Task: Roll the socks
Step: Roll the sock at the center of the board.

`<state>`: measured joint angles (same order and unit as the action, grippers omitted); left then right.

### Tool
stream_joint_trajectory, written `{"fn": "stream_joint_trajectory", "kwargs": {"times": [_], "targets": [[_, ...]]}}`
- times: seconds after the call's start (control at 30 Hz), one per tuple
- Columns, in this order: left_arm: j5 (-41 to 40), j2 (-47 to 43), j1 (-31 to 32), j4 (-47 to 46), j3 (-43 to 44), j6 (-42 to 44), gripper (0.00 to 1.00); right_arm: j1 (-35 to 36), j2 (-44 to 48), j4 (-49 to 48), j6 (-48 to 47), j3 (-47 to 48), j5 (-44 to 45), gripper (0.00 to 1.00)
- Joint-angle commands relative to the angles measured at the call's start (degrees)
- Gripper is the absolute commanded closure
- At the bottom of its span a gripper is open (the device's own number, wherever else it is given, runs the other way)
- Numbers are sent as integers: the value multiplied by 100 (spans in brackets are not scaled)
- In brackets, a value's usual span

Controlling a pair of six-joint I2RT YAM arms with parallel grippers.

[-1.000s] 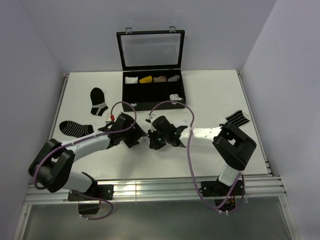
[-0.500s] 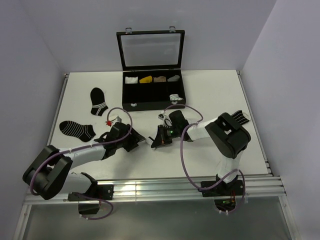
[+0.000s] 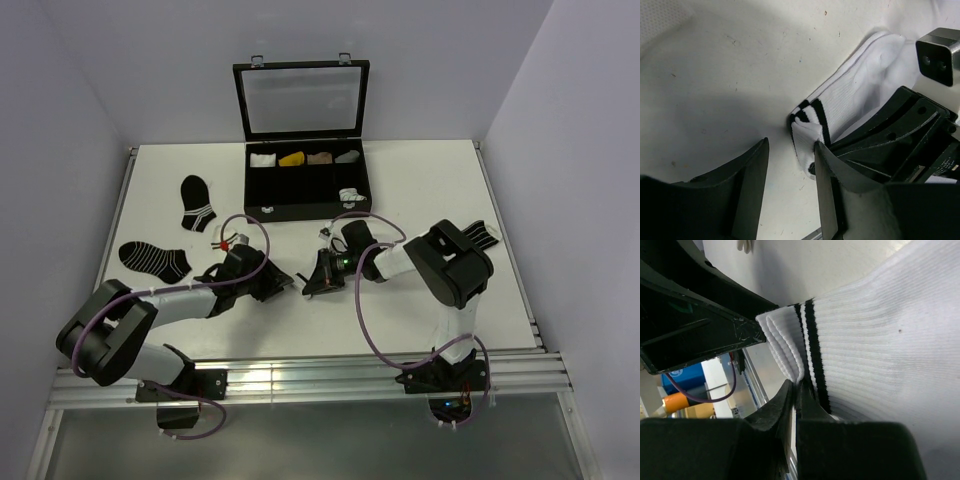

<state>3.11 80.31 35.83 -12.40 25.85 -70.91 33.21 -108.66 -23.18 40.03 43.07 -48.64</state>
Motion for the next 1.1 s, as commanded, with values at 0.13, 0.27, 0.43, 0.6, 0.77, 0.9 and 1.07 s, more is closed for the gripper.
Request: {"fn": "stream_joint_trajectory", "kwargs": {"times": [0.13, 0.27, 0.43, 0.6, 0.77, 0.9, 1.07], "targets": [[-197, -445, 29, -209, -167, 148, 48, -104, -67, -108, 22, 114, -137, 100], [-250, -613, 20, -315, -273, 288, 56, -104, -94, -134, 40, 123, -172, 100], [-119, -324, 29, -359, -106, 447, 70, -113, -103, -90, 22, 149, -172, 100], [13, -34, 29, -456, 105, 552, 77, -104, -120, -90, 22, 175, -189, 100], [163, 142, 20, -614, 227, 561, 80, -113, -138, -38, -13, 193, -172, 100], [312, 221, 20, -781, 272, 588, 81, -113, -164, -37, -4, 211, -163, 100], [514, 388, 20, -1027, 254, 605, 81, -122, -182, -20, 5, 237, -172, 100]]}}
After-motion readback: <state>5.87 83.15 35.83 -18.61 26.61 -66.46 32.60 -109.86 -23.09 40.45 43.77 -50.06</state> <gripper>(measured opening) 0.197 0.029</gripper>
